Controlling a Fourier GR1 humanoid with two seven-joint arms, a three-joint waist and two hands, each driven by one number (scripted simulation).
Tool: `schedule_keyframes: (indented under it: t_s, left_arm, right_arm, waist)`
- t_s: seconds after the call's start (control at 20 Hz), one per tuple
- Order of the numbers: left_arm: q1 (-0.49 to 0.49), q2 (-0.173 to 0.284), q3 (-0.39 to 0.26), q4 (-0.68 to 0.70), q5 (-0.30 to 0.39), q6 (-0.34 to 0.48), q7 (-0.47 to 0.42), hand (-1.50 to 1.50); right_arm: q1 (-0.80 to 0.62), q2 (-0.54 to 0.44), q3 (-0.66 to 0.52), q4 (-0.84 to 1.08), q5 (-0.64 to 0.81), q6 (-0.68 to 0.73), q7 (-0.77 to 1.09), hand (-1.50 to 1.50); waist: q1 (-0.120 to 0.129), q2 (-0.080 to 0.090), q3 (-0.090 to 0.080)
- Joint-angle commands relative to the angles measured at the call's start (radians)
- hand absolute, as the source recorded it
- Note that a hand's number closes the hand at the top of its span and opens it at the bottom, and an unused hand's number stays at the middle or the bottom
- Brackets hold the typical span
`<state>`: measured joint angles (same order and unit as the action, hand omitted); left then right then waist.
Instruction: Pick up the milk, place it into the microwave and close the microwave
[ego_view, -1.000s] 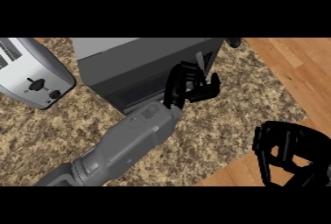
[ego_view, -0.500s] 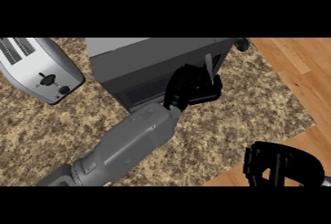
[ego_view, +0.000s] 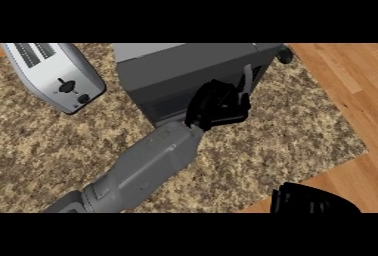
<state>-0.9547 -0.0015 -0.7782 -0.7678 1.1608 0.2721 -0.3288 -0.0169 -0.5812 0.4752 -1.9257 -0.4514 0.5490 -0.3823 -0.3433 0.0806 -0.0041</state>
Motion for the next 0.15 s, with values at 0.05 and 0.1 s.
schedule_keyframes:
  t_s: [0.05, 0.1]
  left_arm:
    - [0.069, 0.035, 0.087, 0.135, 0.063, -0.03, -0.037, 1.5]
    - [0.067, 0.037, 0.081, 0.141, 0.064, -0.037, -0.038, 1.5]
  right_arm:
    - [0.049, 0.025, 0.03, -0.061, 0.03, -0.053, 0.013, 1.5]
    - [0.063, 0.03, 0.048, -0.068, 0.045, -0.056, 0.014, 1.5]
  waist:
    - [0.035, 0.008, -0.005]
    - [0.036, 0.008, -0.004]
